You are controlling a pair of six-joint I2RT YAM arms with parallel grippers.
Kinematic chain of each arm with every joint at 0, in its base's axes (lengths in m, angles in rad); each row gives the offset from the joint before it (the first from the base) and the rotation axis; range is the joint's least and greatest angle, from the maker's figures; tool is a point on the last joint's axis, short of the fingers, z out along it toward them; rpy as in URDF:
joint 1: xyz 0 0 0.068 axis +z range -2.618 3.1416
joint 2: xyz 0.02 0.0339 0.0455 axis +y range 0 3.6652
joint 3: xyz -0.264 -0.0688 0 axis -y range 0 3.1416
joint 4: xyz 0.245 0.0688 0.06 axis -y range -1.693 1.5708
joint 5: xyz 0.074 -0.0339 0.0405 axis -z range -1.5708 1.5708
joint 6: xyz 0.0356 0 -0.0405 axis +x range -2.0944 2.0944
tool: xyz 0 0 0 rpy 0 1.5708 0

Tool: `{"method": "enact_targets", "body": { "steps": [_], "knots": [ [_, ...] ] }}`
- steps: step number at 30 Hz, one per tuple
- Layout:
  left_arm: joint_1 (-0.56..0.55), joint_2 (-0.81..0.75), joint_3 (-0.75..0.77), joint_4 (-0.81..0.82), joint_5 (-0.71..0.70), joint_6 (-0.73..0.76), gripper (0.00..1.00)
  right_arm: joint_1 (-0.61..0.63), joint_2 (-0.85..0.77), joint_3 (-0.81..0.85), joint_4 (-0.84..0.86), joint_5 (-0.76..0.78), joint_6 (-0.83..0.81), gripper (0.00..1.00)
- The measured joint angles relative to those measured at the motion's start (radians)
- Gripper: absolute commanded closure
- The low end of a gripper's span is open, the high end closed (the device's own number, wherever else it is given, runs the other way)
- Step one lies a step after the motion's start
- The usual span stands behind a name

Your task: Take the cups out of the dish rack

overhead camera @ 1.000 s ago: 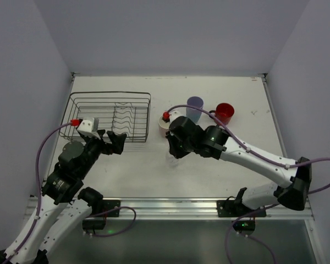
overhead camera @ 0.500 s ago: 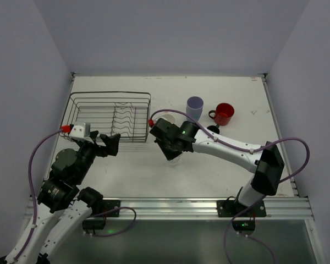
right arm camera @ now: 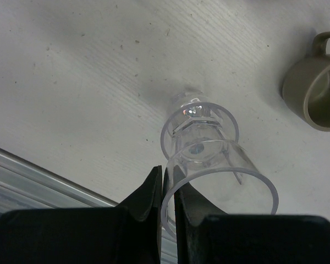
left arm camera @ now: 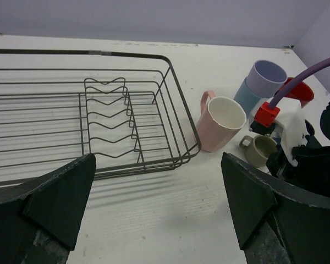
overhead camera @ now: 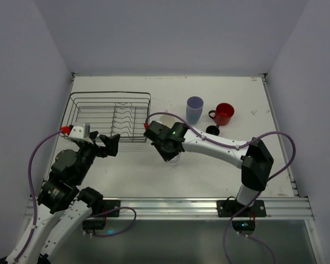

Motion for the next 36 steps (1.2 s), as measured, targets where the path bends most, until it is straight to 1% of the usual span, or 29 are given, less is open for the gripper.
{"method": "enact_targets", "body": {
  "steps": [7,13,17,21,24,25,31,34,35,36],
  "knots": [
    [0.000,0.000,0.000,0.000,0.000,0.000,0.00,0.000,0.014,0.000,0.003,0.004,-0.001,1.00],
    [0.000,0.000,0.000,0.000,0.000,0.000,0.00,0.000,0.030,-0.004,0.021,0.005,-0.001,0.97],
    [0.000,0.000,0.000,0.000,0.000,0.000,0.00,0.000,0.045,-0.008,0.028,0.006,-0.002,0.91],
    [0.000,0.000,0.000,0.000,0.000,0.000,0.00,0.000,0.047,-0.008,0.031,0.012,-0.005,0.78],
    [0.000,0.000,0.000,0.000,0.000,0.000,0.00,0.000,0.047,-0.008,0.031,0.018,-0.008,0.73],
    [0.000,0.000,0.000,0.000,0.000,0.000,0.00,0.000,0.047,-0.008,0.032,0.023,-0.008,0.70],
    [0.000,0.000,-0.002,0.000,0.000,0.000,0.00,0.000,0.046,-0.008,0.037,0.031,-0.008,0.65],
    [0.000,0.000,-0.002,0.000,-0.001,0.000,0.00,0.000,0.038,-0.008,0.040,0.034,-0.008,0.60],
    [0.000,0.000,-0.002,0.000,-0.001,0.000,0.00,0.000,0.029,-0.011,0.047,0.035,-0.008,0.54],
    [0.000,0.001,-0.002,0.000,-0.001,0.000,0.00,0.000,0.014,-0.018,0.057,0.035,-0.007,0.52]
  ]
}}
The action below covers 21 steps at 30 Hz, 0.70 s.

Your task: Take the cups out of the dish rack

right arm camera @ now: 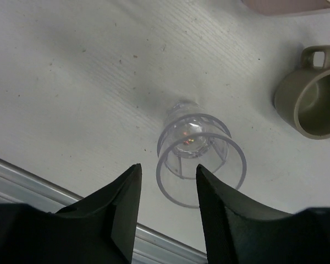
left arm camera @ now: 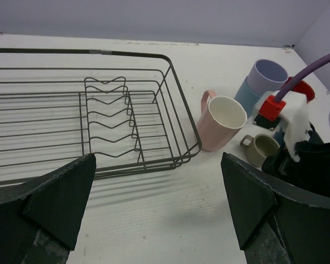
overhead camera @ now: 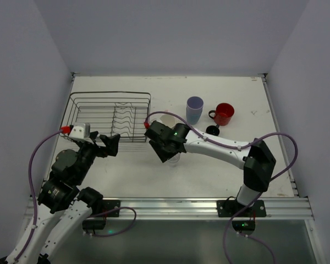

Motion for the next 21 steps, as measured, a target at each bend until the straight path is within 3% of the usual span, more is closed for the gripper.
{"method": "enact_targets", "body": {
  "steps": [2,6,9,16,21],
  "knots": [
    [0.000,0.002,0.000,0.000,0.000,0.000,0.00,0.000,-0.046,-0.020,0.019,0.003,-0.002,0.45],
    [0.000,0.007,0.000,0.000,0.000,0.000,0.00,0.001,-0.185,-0.086,0.092,0.006,-0.008,0.16],
    [0.000,0.018,0.000,0.000,0.002,0.006,0.00,0.005,-0.317,-0.165,0.163,0.023,-0.015,0.01],
    [0.001,0.025,0.000,0.002,0.043,0.019,0.00,0.010,-0.677,-0.415,0.357,0.082,-0.019,0.01],
    [0.001,0.025,0.000,0.008,0.077,0.026,0.00,0.010,-1.022,-0.632,0.517,0.139,-0.017,0.01]
  ]
}}
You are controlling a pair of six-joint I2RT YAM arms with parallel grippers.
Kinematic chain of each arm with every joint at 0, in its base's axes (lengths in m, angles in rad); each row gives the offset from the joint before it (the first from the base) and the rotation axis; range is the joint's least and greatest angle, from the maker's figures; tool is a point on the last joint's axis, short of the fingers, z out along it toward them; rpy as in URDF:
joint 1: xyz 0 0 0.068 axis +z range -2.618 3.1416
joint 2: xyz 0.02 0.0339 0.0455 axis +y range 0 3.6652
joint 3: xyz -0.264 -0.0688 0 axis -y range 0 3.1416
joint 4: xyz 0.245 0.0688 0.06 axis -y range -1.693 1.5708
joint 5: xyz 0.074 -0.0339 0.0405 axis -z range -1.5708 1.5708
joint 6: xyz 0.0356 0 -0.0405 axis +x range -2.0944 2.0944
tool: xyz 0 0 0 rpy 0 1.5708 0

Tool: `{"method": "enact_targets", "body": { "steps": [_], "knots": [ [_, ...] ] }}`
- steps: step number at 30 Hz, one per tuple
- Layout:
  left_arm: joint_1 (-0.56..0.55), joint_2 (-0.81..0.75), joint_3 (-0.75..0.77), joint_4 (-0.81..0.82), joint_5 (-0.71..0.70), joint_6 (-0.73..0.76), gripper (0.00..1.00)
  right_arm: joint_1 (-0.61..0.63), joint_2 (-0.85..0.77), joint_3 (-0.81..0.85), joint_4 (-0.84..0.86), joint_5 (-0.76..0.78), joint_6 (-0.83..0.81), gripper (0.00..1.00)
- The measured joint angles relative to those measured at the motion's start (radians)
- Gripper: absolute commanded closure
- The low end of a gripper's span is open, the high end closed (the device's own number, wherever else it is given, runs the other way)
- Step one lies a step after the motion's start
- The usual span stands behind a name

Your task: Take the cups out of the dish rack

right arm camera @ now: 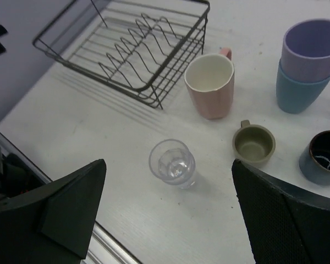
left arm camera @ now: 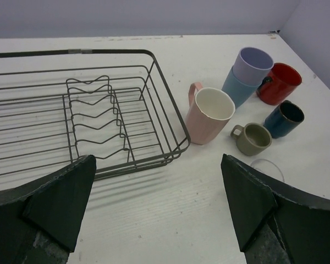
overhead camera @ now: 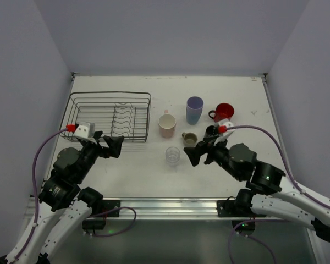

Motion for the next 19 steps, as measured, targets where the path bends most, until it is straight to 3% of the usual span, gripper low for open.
{"method": "enact_targets", "body": {
  "steps": [5,11,19],
  "knots": [
    [0.000,-0.003,0.000,0.003,0.039,0.007,0.00,0.000,-0.346,-0.223,0.128,0.051,0.026,0.01],
    [0.000,-0.059,0.002,0.009,0.066,-0.012,0.00,-0.002,-0.625,-0.412,0.159,0.122,0.091,0.01],
    [0.000,-0.082,0.003,0.000,0.063,-0.041,0.00,-0.003,-0.711,-0.483,0.161,0.154,0.131,0.01]
  ]
}}
